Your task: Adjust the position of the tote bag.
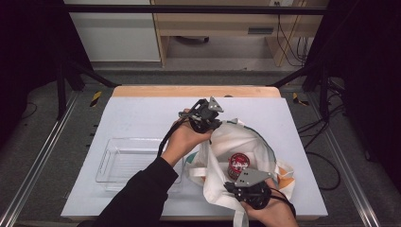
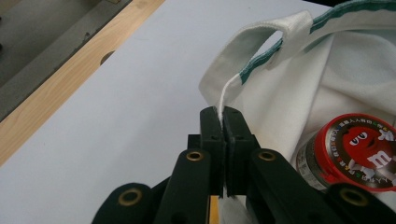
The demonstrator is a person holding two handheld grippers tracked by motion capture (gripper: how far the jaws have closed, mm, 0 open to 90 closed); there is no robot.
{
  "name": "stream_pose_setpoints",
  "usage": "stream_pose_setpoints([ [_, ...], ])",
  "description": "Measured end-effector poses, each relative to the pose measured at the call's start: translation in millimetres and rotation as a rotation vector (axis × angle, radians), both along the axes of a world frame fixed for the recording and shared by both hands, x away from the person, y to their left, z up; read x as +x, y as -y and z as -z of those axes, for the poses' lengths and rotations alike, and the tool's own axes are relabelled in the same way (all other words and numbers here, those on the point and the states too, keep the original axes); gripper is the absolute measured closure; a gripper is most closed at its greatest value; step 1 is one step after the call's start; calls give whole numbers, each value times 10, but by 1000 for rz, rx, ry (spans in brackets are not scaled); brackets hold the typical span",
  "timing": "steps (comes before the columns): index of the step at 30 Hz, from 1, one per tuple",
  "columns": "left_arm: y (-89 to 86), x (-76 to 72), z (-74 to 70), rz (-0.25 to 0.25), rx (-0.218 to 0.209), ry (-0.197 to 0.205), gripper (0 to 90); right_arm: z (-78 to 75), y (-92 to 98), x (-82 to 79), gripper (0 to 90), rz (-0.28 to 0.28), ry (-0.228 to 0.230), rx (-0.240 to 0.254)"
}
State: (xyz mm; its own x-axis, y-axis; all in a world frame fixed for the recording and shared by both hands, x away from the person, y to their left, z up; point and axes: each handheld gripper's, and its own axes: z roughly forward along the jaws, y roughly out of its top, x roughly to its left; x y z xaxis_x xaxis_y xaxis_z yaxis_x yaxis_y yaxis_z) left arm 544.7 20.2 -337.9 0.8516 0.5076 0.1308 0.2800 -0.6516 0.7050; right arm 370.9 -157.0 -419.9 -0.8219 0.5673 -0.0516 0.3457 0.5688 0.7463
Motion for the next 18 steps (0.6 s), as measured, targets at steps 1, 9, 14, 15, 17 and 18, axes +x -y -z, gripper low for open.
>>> stream_pose_setpoints([
  [1, -2, 4, -6, -2, -2, 2, 885, 7, -4, -12, 887, 1, -2, -3],
  [9, 41, -30, -24, -5, 30, 22, 885, 98, -47, -57, 888, -6, -21, 0],
  [14, 23, 23, 60, -18, 17, 1, 884, 175, -111, -68, 887, -18, -34, -30],
  [15, 18, 37, 62, -19, 16, -5, 884, 179, -109, -64, 888, -15, -37, -20],
  [17, 22, 64, 83, -21, 15, -14, 884, 191, -101, -59, 887, -17, -41, -10],
  [18, 28, 72, 97, -21, 17, -15, 884, 202, -102, -58, 888, -19, -45, -10],
])
